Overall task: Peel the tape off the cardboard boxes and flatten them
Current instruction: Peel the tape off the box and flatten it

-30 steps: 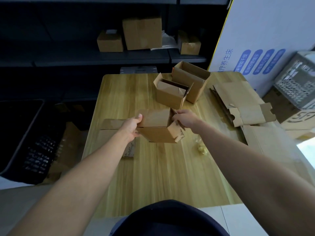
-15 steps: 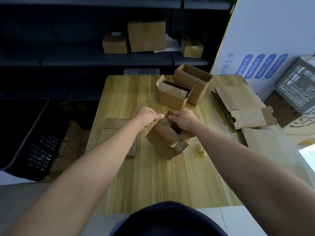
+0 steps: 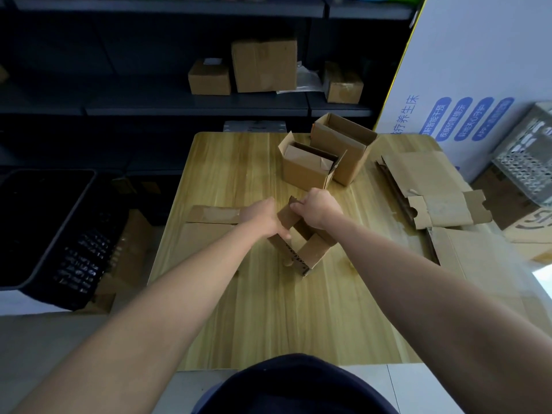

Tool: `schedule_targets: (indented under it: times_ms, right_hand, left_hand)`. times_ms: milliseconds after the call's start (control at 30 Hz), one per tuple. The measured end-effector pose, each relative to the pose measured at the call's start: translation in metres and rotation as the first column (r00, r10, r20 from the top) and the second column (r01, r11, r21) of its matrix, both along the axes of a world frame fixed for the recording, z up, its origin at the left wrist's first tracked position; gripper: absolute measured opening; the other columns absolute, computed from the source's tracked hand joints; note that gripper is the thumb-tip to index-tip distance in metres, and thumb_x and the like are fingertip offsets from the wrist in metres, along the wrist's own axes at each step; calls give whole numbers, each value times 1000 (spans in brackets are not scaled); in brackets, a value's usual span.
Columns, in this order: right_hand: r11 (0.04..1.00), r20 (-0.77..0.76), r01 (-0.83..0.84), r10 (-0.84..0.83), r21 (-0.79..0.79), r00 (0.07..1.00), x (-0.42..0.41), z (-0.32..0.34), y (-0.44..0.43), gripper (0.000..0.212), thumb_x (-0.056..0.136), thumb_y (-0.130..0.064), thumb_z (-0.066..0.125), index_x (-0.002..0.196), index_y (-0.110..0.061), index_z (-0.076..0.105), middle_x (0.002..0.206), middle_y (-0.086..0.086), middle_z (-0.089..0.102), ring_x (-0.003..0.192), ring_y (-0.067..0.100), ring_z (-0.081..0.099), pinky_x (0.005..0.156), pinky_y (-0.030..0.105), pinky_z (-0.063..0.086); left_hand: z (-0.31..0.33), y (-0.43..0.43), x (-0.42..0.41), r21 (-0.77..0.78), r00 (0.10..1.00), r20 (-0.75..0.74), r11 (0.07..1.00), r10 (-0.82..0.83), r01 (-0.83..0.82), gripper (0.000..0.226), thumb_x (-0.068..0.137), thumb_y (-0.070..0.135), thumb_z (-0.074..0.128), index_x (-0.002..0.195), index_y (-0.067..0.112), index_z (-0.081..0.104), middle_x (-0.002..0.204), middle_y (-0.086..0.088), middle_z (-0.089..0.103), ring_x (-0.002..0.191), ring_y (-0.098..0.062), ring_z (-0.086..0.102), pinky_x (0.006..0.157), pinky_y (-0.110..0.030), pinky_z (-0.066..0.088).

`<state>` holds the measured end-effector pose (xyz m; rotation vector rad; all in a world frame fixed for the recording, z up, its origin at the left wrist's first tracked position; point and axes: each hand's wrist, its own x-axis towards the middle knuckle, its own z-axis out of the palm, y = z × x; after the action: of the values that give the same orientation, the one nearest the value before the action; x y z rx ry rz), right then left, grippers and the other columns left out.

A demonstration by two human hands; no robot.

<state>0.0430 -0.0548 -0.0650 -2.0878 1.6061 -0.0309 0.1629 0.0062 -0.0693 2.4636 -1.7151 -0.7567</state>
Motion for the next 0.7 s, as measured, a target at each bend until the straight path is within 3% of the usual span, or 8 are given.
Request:
schedule_targets:
  times_ms: [133,267,367,433,467,533,600,700]
  right_hand:
    - [999,-27,-18,17,-30,999,-1,0,2,40,96,-40,51,71,-10,56,65,-1,49,54,13,50,43,23,35]
    - [1000,21,-16,17,-21,1000,-1,0,4,39,95,-40,52,71,-11,60,64,-1,50,55,14,51,43,24,36]
    - [998,-4,-51,51,-41,999,0,-1,5,41,97,-39,49,68,-13,58,63,-2,49,54,13,50,42,22,33]
    - [999,60,-12,14,-44,998,-2,-1,3,40,96,-36,51,63,-14,56,64,-1,51,57,15,52,44,23,36]
    - [999,108,15,-11,-38,994,-4,0,2,36,95,-35,53,66,-14,59,66,0,55,59,15,53,47,23,41]
    - [998,145,56,-55,-4,988,-8,3,-1,23,93,-33,58,91,-14,70,79,1,63,67,13,59,57,23,50]
    - [996,93,94,-95,6,991,-12,3,-1,38,87,-37,66,117,-14,64,95,2,65,81,16,64,67,27,55]
    - [977,47,212,-212,-2,976,-16,-1,5,55,79,-43,73,121,-12,55,97,3,59,84,20,61,67,31,55]
  left_hand:
    - [-8,6,1,-80,998,47,995,-51,55,71,65,44,83,116,9,47,111,-6,62,100,-25,61,70,-32,46]
    - [-14,8,-3,-131,995,77,989,-58,68,69,66,46,81,114,8,49,107,-6,63,97,-26,62,73,-34,49]
    - [-12,7,-4,-177,996,85,983,-39,54,50,71,39,78,102,11,50,97,-4,61,83,-23,58,63,-30,43]
    - [-14,6,-4,-221,999,45,975,-23,32,34,74,32,73,92,11,52,89,-3,60,74,-20,54,55,-26,38]
    - [-16,6,-4,-244,1000,-15,970,-3,-1,27,77,31,70,87,12,54,83,-2,59,70,-18,54,51,-24,36]
    - [-21,5,-1,-275,979,-188,952,82,-132,18,86,28,62,75,14,56,73,-1,60,62,-15,57,49,-25,42]
    - [-25,4,6,-305,934,-304,910,185,-280,27,93,21,51,68,11,55,68,-4,60,60,-19,60,54,-30,51]
    - [-29,3,12,-368,893,-390,850,225,-376,36,96,15,43,61,10,42,58,-5,46,55,-21,49,52,-32,43]
